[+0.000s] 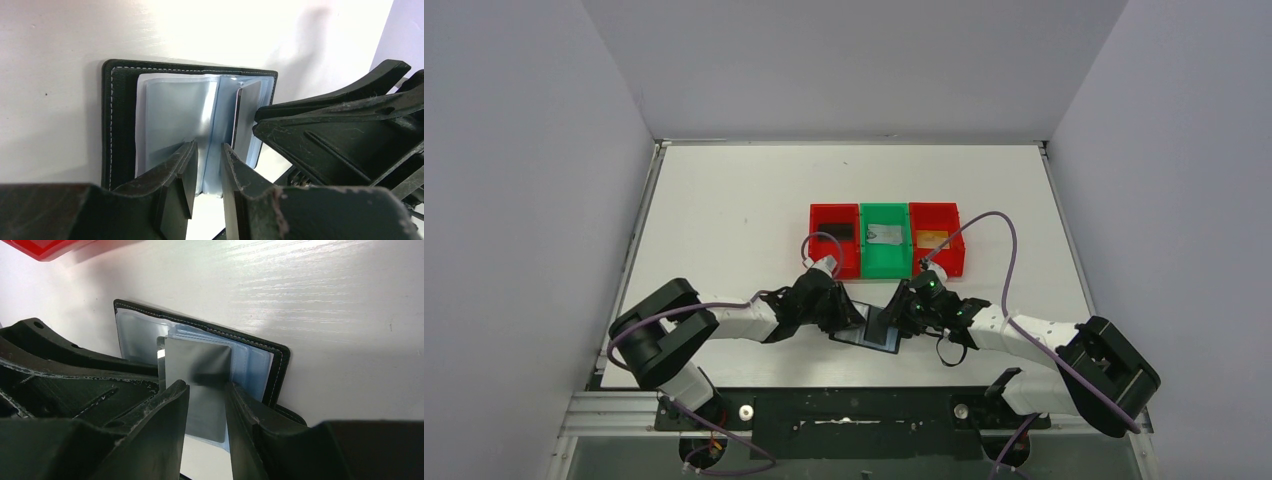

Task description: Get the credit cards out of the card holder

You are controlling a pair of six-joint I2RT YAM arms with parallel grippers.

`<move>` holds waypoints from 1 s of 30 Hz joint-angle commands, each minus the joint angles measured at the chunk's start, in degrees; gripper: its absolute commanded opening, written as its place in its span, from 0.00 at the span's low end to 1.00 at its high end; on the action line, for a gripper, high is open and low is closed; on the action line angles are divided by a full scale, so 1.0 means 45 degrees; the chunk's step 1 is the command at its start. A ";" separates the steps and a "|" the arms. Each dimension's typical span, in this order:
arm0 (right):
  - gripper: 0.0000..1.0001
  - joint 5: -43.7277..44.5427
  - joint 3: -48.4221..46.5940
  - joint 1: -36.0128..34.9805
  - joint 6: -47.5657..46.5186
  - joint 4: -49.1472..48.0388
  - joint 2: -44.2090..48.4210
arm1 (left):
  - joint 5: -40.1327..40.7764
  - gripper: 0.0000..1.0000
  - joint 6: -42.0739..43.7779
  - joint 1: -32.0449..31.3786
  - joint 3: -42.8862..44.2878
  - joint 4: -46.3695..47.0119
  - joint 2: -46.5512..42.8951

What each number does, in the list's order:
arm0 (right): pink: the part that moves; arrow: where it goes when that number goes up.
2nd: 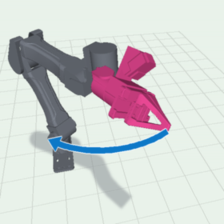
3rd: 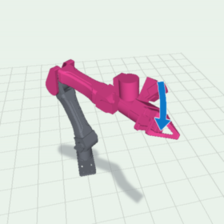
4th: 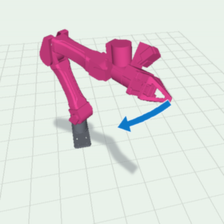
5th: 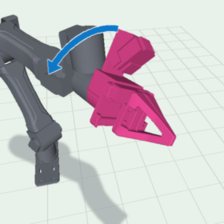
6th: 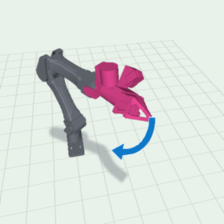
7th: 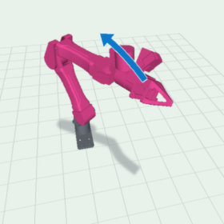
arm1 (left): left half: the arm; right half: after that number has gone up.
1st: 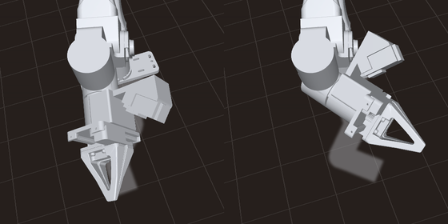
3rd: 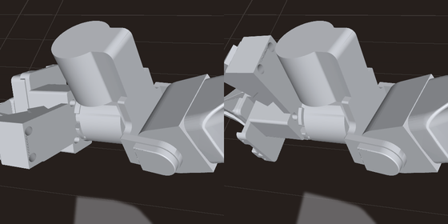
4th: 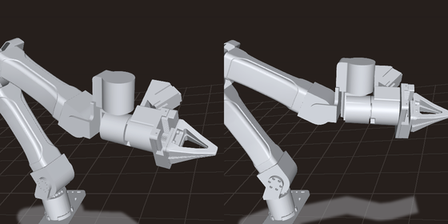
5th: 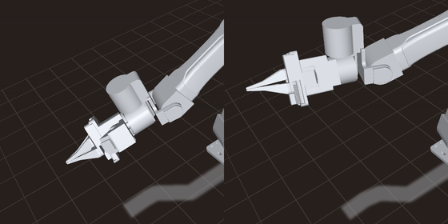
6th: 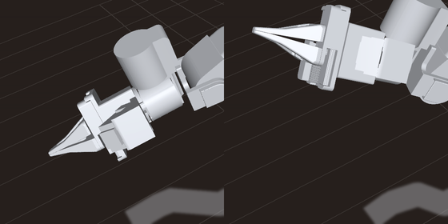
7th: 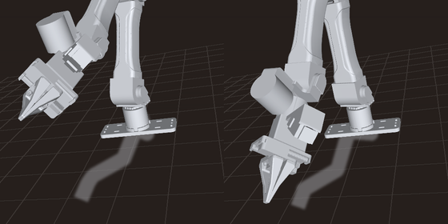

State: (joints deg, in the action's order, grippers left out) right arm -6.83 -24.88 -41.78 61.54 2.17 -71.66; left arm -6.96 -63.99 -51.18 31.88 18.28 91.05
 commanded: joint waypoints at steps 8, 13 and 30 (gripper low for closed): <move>0.35 0.0758 0.0059 -0.0052 -0.0394 0.0787 -0.0305 | 0.0739 0.31 -0.0670 0.0151 -0.0381 0.1377 -0.1033; 0.35 0.0771 0.0050 -0.0048 -0.0394 0.0788 -0.0292 | 0.0008 0.33 -0.0505 0.0184 -0.0087 0.2093 -0.0536; 0.35 0.0795 0.0071 -0.0025 -0.0394 0.0825 -0.0267 | -0.0487 0.08 -0.0762 0.0214 -0.0072 0.2838 0.0311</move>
State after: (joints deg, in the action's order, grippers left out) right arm -6.83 -24.88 -41.78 61.49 2.17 -71.68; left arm -9.08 -67.92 -50.52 30.00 27.27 93.56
